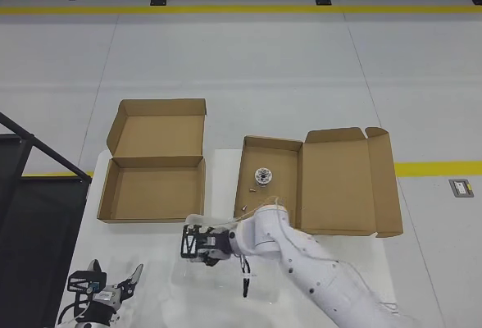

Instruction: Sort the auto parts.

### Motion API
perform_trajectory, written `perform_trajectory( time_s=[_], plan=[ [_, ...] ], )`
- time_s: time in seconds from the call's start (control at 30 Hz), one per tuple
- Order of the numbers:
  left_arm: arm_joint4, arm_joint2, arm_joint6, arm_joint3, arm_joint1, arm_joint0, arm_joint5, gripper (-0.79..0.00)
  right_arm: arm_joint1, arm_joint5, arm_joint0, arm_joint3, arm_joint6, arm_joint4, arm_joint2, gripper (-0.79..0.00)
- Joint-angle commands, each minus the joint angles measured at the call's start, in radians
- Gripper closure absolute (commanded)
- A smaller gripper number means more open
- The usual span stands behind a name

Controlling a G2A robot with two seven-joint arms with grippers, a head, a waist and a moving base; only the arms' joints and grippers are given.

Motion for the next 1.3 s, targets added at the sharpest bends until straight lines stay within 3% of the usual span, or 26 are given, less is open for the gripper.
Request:
perform_trajectory(
  time_s=[0.0,0.2,0.53,0.93,1.03,1.27],
  plan=[
    [0.000,0.000,0.000,0.000,0.000,0.000,0.000,-0.785,0.034,-0.027,-0.074,-0.115,-0.036,-0.006,0.090,0.000],
    [0.000,0.000,0.000,0.000,0.000,0.000,0.000,-0.785,0.098,-0.105,-0.244,-0.317,-0.219,0.021,0.314,0.000],
    [0.000,0.000,0.000,0.000,0.000,0.000,0.000,-0.785,0.143,-0.157,-0.323,-0.305,-0.623,0.150,0.532,0.000],
    [0.000,0.000,0.000,0.000,0.000,0.000,0.000,-0.785,0.145,-0.157,-0.324,-0.299,-0.627,0.150,0.538,0.000],
    [0.000,0.000,0.000,0.000,0.000,0.000,0.000,-0.785,0.144,-0.102,-0.337,-0.298,-0.614,0.158,0.532,0.000],
    [0.000,0.000,0.000,0.000,0.000,0.000,0.000,-0.785,0.144,-0.088,-0.343,-0.284,-0.794,0.346,0.592,0.000]
  ],
)
